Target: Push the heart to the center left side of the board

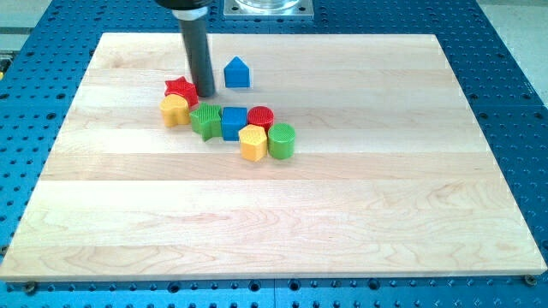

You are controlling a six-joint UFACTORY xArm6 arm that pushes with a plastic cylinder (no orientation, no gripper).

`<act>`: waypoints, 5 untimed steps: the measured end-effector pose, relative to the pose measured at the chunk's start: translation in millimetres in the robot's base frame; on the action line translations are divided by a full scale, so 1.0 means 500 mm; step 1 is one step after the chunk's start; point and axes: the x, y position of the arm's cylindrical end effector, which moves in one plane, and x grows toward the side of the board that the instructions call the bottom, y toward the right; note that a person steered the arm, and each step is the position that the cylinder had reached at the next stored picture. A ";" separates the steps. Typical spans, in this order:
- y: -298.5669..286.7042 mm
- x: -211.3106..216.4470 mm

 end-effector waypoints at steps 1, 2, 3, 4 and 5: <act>0.034 0.064; -0.098 0.077; -0.189 0.059; -0.158 0.069; -0.051 0.072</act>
